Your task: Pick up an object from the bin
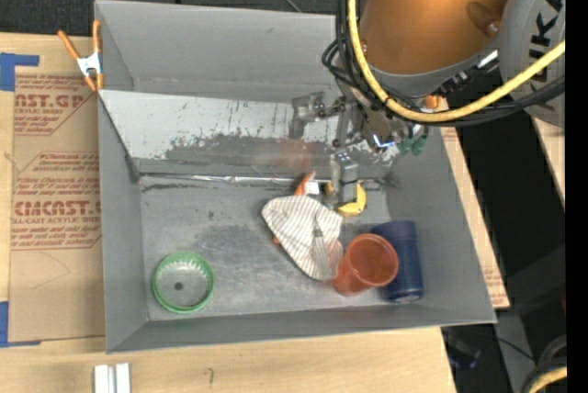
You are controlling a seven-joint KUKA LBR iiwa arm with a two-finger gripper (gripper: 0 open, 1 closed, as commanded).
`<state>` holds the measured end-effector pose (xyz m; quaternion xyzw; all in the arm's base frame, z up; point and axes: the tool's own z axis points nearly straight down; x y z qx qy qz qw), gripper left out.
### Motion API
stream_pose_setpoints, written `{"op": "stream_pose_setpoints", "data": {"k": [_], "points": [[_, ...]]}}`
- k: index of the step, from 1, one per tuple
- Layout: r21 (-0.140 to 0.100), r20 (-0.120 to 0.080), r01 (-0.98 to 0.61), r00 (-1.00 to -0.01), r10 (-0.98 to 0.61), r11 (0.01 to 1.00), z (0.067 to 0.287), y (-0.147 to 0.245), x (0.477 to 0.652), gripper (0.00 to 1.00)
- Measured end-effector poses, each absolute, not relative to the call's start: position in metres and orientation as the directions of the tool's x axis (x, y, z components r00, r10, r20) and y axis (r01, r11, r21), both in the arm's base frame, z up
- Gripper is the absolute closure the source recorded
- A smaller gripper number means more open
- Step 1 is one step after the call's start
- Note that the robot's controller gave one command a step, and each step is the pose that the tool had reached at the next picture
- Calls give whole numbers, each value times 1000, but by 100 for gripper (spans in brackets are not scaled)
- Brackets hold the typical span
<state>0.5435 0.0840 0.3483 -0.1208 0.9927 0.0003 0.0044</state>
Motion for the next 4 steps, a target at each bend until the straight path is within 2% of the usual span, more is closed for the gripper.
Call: {"op": "stream_pose_setpoints", "data": {"k": [1,2,3,4], "points": [[-1,-6,-296,-955,-296,955,315,47,540,0],[-3,-11,-256,-967,-256,967,299,43,535,0],[4,8,-364,-931,-364,931,308,53,524,0],[-5,-17,-404,-914,-404,915,299,53,526,0]]}}
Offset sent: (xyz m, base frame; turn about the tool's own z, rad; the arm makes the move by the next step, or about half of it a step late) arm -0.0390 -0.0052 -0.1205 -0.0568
